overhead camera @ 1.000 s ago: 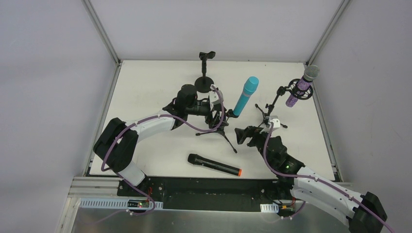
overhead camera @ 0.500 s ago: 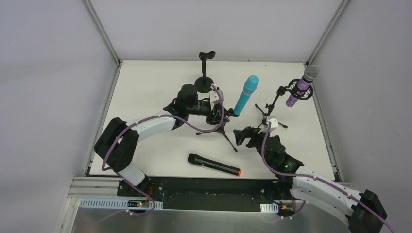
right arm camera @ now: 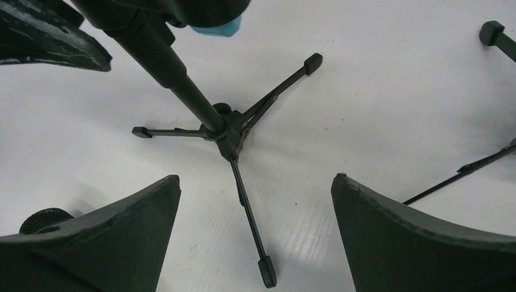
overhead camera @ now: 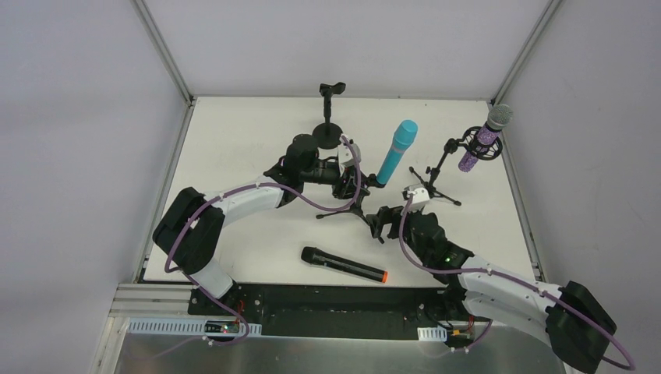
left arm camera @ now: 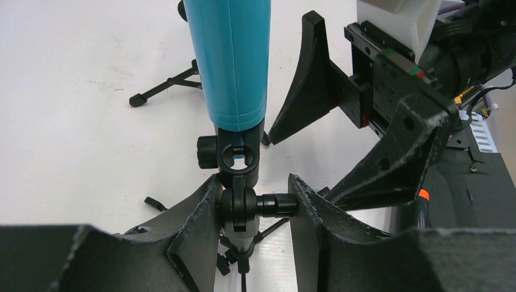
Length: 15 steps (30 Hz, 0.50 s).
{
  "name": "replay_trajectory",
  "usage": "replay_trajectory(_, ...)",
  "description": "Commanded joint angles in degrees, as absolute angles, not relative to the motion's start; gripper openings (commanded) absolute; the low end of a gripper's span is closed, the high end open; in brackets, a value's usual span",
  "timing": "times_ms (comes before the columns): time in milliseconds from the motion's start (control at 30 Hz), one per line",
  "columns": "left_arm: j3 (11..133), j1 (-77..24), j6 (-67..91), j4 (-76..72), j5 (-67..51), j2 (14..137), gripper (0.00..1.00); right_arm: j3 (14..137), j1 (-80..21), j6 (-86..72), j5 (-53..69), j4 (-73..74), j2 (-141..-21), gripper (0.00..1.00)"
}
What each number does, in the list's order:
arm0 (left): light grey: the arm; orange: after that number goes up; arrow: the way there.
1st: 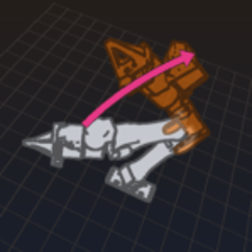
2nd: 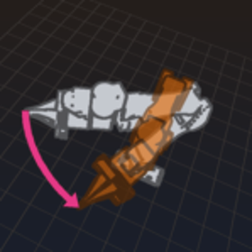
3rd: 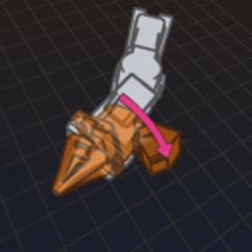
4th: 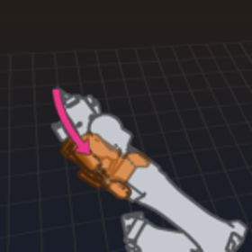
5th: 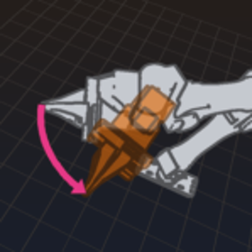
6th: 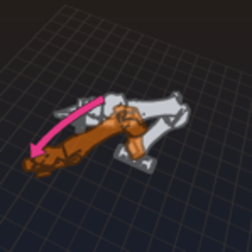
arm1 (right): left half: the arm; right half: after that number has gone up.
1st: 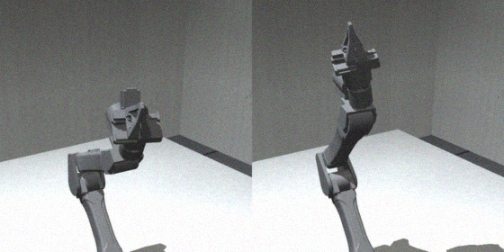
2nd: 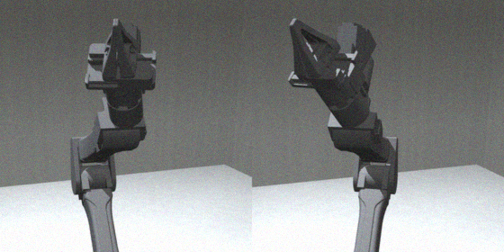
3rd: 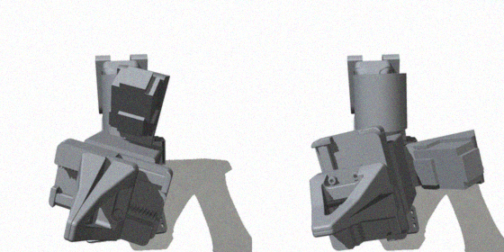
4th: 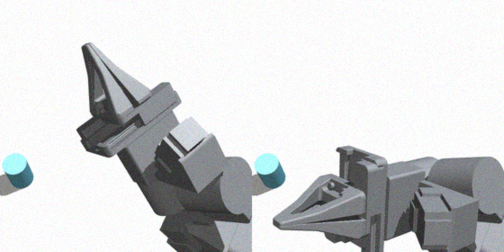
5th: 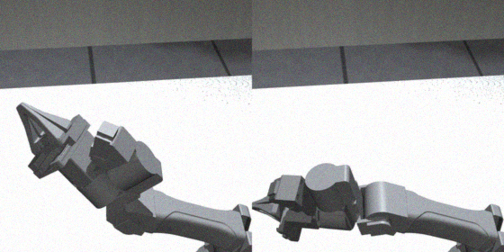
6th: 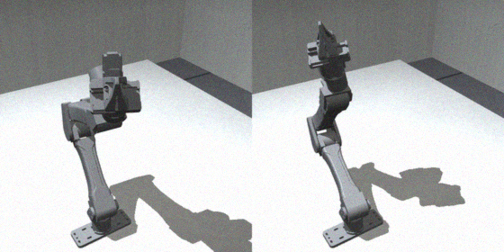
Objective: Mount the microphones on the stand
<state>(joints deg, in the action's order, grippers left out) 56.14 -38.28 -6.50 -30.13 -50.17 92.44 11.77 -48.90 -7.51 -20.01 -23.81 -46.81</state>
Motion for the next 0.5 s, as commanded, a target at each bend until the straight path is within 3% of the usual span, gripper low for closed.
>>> replay_trajectory(0,57.8,-38.5,-5.3,-31.6,-47.5,90.3,0.0,15.6,-49.3,-2.5,-16.6,-31.7,-51.3,0.97)
replay_trajectory(467,57.1,-38.5,-3.7,-31.3,-42.8,88.6,0.0,15.9,-52.1,3.0,-17.9,-59.1,-67.9,0.91)
